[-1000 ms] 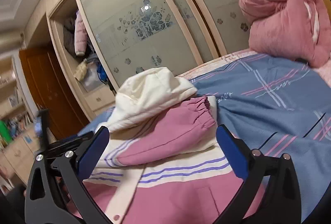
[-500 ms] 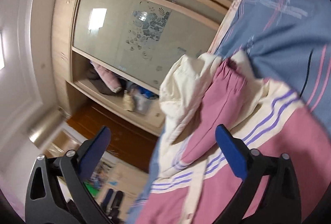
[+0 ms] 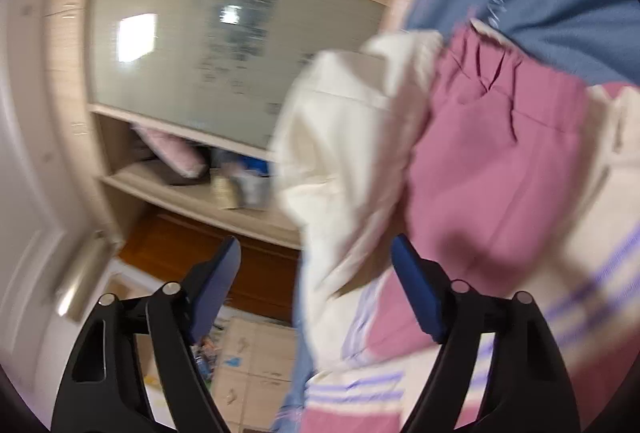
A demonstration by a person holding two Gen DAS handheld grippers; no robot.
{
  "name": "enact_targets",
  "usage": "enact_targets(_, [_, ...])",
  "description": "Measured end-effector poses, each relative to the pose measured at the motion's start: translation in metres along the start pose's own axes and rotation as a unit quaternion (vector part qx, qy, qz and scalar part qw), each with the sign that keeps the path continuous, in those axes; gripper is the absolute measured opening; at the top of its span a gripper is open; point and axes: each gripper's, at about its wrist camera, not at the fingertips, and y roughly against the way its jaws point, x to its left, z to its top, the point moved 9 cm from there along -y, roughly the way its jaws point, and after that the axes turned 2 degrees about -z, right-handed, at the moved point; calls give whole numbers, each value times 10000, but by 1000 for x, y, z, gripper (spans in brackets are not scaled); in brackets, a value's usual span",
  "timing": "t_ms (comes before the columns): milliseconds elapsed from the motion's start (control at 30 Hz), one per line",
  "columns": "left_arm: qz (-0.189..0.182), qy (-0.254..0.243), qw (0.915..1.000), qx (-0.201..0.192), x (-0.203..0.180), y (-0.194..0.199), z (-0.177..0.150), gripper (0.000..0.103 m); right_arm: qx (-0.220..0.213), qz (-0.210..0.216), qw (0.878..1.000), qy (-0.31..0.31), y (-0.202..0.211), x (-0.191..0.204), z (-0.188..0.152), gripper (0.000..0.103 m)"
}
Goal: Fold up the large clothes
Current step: 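Fold the held hood down over the folded sleeves with the left tool, release, then grasp the folded hood with the right tool and tuck it tighter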
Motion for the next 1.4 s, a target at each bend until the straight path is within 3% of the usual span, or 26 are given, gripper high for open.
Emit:
enact_targets(133, [-33,428,9990,146,27,-5,0,101,-83,-411,9986,-322,-40,-23,16,76])
enact_targets(200, [-32,631,9979,160,40,-6,2,101,-254,-509,9971,-497,-50,-32,27,70])
enact_targets(233, [-41,741,9971,181,46,-6,2,101,-351,-481,9962,-629,-53,-37,33,64])
enact_targets(300, [-86,961,9950,244,57,-7,0,101,-561,-440,9938,-847,-55,-45,41,31])
enact_targets(367, [-87,1046,9940,290,63,-7,-2,101,-752,-309,9917,-993,-53,-37,39,12])
enact_targets(433, [-51,1063,9940,259,69,-4,-1,101,-823,-83,9943,-669,-53,-4,28,9])
enact_targets(567, [-26,1099,9939,108,74,3,3,101,-459,324,9982,206,-72,84,-26,9])
enact_targets(667, [45,1203,9927,-24,83,10,7,101,-32,288,9953,924,-83,120,-83,9])
enact_targets(733, [22,1359,9905,-190,92,18,13,101,258,113,9926,1181,-82,116,-126,9])
enact_targets(833, [-16,1604,9863,-387,106,26,20,101,521,-635,9929,859,-75,55,-168,9])
enact_targets(933, [37,1752,9844,-141,113,17,14,101,660,-904,9935,227,-72,-4,-168,21])
enact_targets(967, [16,1809,9835,-43,114,13,11,101,703,-900,9935,-19,-67,-19,-164,37])
enact_targets(1100, [-47,1783,9839,88,109,10,6,101,878,-482,9950,4,-35,-5,-157,69])
enact_targets(1200, [-40,1678,9858,72,104,9,6,101,1060,-445,9907,724,-5,21,-144,70])
enact_targets(1267, [-128,1694,9854,113,98,7,5,101,790,-551,9861,1351,16,36,-111,70])
enact_targets(1367, [-157,1579,9872,146,91,5,4,101,359,-751,9869,1380,19,31,-51,67])
enact_targets(1400, [-136,1491,9886,164,87,5,3,101,359,-783,9880,1281,13,25,-40,61])
